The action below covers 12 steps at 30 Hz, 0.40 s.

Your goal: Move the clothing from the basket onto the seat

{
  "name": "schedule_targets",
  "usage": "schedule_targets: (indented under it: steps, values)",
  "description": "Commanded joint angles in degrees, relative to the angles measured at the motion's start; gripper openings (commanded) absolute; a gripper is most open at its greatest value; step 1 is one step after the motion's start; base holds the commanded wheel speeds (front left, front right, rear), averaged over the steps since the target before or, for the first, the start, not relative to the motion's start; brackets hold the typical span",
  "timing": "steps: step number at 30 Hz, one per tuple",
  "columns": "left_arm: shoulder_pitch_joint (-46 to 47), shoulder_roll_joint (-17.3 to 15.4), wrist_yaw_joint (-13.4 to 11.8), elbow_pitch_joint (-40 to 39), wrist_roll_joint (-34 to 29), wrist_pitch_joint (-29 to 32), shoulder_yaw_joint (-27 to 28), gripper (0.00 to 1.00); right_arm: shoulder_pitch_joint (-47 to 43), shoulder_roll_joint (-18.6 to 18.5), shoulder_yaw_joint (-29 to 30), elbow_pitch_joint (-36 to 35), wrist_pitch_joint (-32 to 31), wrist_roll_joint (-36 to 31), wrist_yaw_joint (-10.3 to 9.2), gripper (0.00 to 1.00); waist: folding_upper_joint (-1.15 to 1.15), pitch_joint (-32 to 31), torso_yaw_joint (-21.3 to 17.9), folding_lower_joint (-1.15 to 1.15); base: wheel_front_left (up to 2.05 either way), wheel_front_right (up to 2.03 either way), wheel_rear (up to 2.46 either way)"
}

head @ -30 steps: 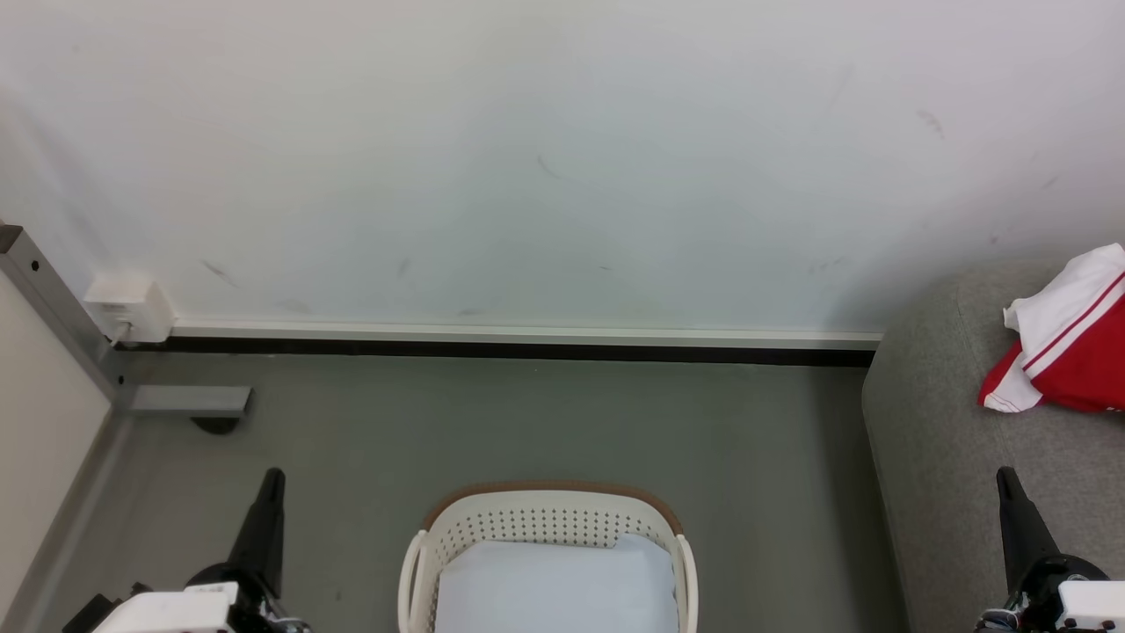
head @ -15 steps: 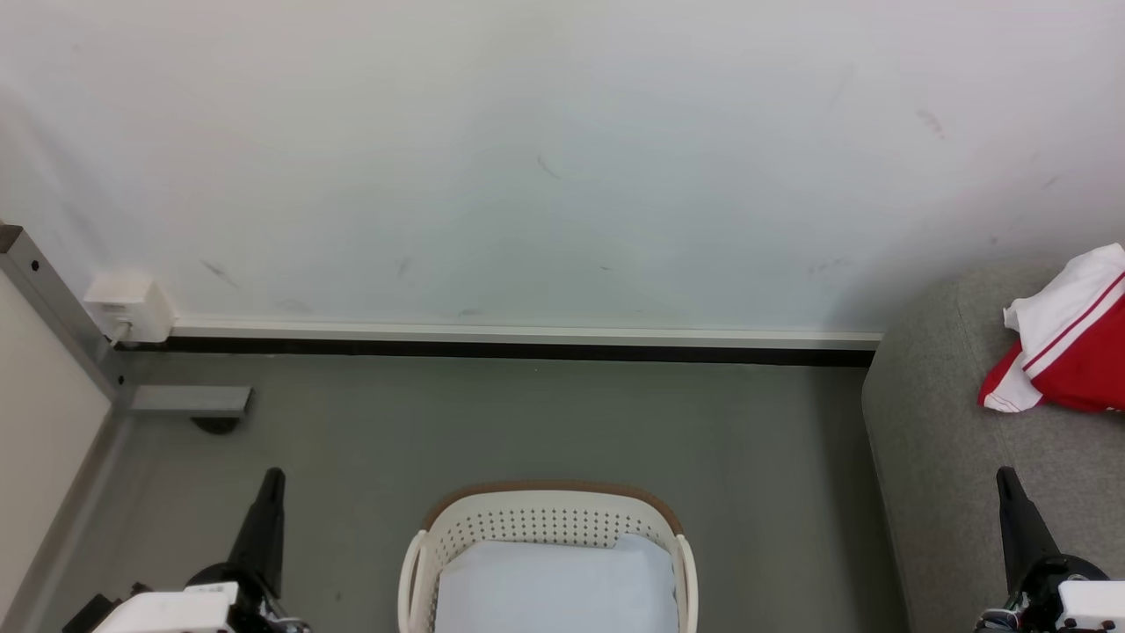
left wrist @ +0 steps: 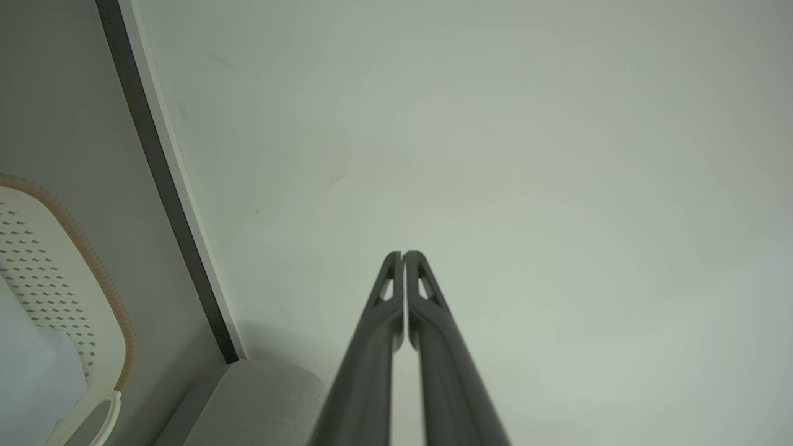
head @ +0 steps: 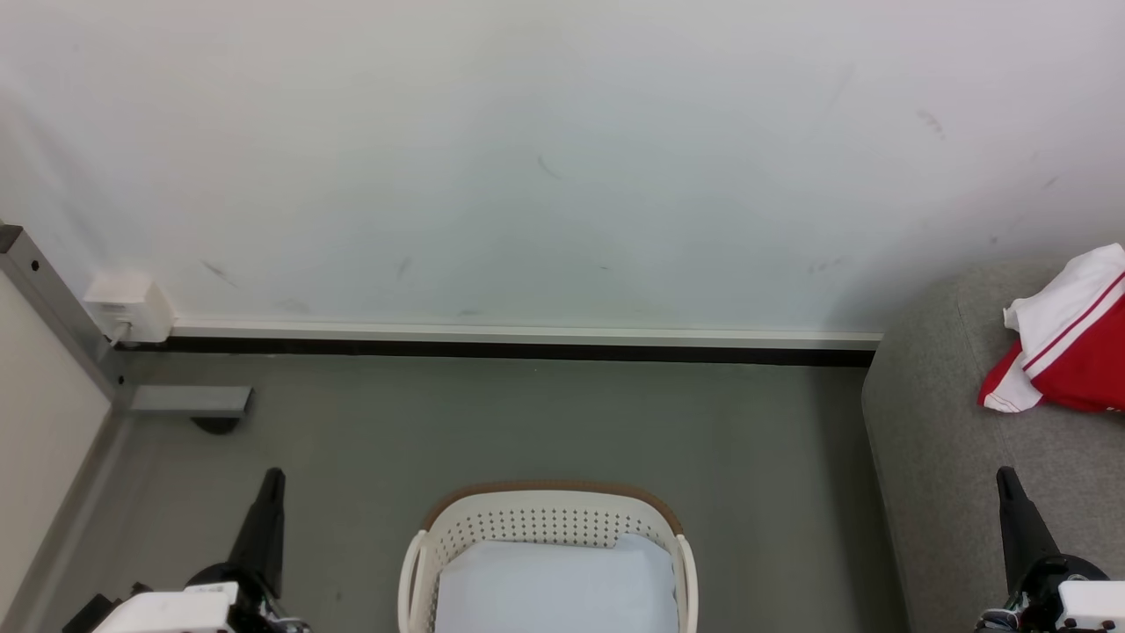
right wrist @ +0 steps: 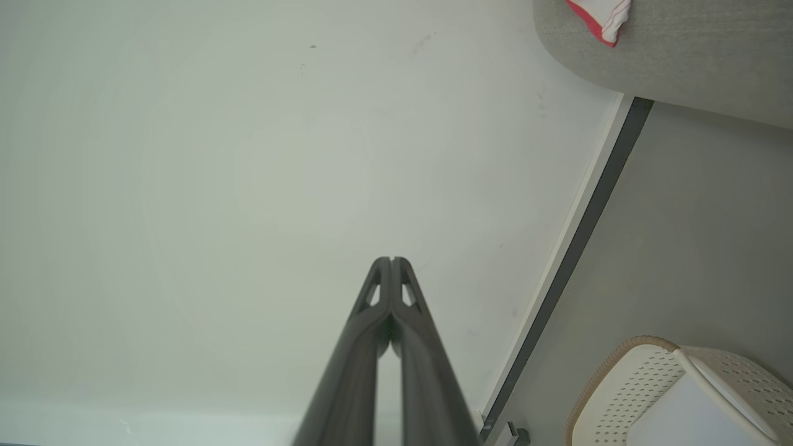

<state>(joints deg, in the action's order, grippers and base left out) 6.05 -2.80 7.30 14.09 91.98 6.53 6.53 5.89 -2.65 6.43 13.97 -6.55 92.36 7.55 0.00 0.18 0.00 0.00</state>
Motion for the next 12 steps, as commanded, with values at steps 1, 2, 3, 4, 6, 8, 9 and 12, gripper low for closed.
schedule_targets:
  steps: [1, 2, 3, 4, 6, 8, 9, 12]
  values:
    - [0.4, -0.1, 0.4, -0.2, 0.8, 0.2, 0.1, 0.0, 0.8, -0.4, 0.2, 0.2, -0.2, 0.1, -0.12, 0.0, 0.0, 0.0, 0.0, 0.0, 0.0, 0.0, 0.0]
    - [0.4, -0.1, 0.4, -0.2, 0.8, 0.2, 0.1, 0.0, 0.8, -0.4, 0.2, 0.2, -0.2, 0.1, -0.12, 0.0, 0.0, 0.0, 0.0, 0.0, 0.0, 0.0, 0.0]
    - [0.4, -0.1, 0.4, -0.2, 0.8, 0.2, 0.1, 0.0, 0.8, -0.4, 0.2, 0.2, -0.2, 0.1, -0.12, 0.0, 0.0, 0.0, 0.0, 0.0, 0.0, 0.0, 0.0]
    - [0.4, -0.1, 0.4, -0.2, 0.8, 0.2, 0.1, 0.0, 0.8, -0.4, 0.2, 0.2, -0.2, 0.1, -0.12, 0.0, 0.0, 0.0, 0.0, 0.0, 0.0, 0.0, 0.0]
    - [0.4, -0.1, 0.4, -0.2, 0.8, 0.2, 0.1, 0.0, 0.8, -0.4, 0.2, 0.2, -0.2, 0.1, -0.12, 0.0, 0.0, 0.0, 0.0, 0.0, 0.0, 0.0, 0.0]
    - [0.4, -0.1, 0.4, -0.2, 0.8, 0.2, 0.1, 0.0, 0.8, -0.4, 0.2, 0.2, -0.2, 0.1, -0.12, 0.0, 0.0, 0.0, 0.0, 0.0, 0.0, 0.0, 0.0]
    - [0.4, -0.1, 0.4, -0.2, 0.8, 0.2, 0.1, 0.0, 0.8, -0.4, 0.2, 0.2, -0.2, 0.1, -0.12, 0.0, 0.0, 0.0, 0.0, 0.0, 0.0, 0.0, 0.0]
    - [0.4, -0.1, 0.4, -0.2, 0.8, 0.2, 0.1, 0.0, 0.8, -0.4, 0.2, 0.2, -0.2, 0.1, -0.12, 0.0, 0.0, 0.0, 0.0, 0.0, 0.0, 0.0, 0.0]
